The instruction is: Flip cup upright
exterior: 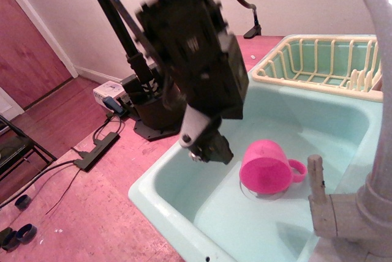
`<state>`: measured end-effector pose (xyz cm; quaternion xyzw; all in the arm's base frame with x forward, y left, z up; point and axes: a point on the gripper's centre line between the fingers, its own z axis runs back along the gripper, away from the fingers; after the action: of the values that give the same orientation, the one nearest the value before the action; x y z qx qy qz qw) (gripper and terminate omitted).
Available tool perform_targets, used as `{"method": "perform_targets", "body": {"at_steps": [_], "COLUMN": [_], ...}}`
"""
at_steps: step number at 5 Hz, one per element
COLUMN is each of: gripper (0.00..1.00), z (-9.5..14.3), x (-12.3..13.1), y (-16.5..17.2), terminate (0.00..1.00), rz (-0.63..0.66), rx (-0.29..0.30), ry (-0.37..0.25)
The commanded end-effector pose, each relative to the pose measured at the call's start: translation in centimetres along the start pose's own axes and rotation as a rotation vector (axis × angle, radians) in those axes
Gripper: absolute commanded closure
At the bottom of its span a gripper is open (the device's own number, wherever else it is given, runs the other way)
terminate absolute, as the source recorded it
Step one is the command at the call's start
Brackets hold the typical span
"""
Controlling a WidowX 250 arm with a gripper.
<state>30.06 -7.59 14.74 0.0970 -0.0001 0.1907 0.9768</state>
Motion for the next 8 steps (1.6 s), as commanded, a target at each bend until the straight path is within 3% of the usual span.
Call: {"method": "perform_targets", "body": {"at_steps": [1, 4, 7, 8], "gripper": [0.00, 0.00, 0.00, 1.00], "z": [-0.1, -3.0, -3.5, -3.4], "x": [0.3, 1.5, 2.3, 2.3], "y": [0.1, 0.8, 0.5, 0.8], "terminate": [0.00, 0.00, 0.00, 0.00], "rz": [0.030, 0.149, 0.173, 0.183], "rx": [-0.004, 0.006, 0.047, 0.059], "ry": [-0.029, -0.075, -0.052, -0.052]}}
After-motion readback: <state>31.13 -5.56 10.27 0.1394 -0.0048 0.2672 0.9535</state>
